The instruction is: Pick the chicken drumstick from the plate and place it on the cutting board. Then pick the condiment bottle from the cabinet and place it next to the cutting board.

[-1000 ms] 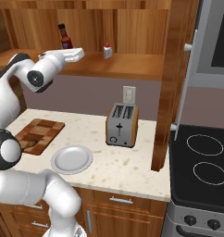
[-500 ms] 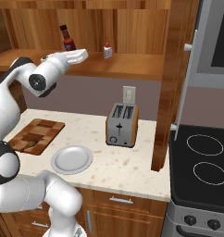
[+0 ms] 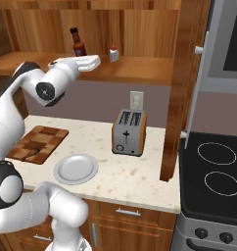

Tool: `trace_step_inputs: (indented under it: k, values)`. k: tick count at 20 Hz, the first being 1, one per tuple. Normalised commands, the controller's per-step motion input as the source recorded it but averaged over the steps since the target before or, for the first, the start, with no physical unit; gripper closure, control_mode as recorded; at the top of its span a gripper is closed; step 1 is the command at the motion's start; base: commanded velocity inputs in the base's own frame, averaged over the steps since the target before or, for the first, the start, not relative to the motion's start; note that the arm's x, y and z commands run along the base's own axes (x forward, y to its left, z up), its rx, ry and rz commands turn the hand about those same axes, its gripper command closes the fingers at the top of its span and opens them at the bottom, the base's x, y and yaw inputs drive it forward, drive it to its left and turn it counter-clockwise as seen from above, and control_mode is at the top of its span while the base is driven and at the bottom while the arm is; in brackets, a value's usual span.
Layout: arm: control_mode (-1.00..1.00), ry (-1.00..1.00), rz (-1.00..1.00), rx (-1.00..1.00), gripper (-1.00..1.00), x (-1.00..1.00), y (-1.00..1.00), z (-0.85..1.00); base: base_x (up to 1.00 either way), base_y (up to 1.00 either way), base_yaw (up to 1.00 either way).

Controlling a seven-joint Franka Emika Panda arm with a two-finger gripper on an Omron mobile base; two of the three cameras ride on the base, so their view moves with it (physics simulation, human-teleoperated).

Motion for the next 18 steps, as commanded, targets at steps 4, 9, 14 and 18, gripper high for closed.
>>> trace_step_inputs:
  k: [4, 9, 14, 18]
  values:
    - [-1.00, 0.03, 0.00, 0.13, 1.00, -0.49, 0.00, 0.32, 0.00, 0.00, 0.00]
    - [-1.00, 0.01, 0.00, 0.11, 1.00, -0.55, 0.00, 0.27, 0.00, 0.00, 0.00]
    - [-1.00, 0.03, -0.01, 0.11, 1.00, -0.54, 0.00, 0.27, 0.00, 0.00, 0.00]
    - [-1.00, 0.06, -0.01, 0.10, 1.00, -0.51, 0.00, 0.26, 0.00, 0.00, 0.00]
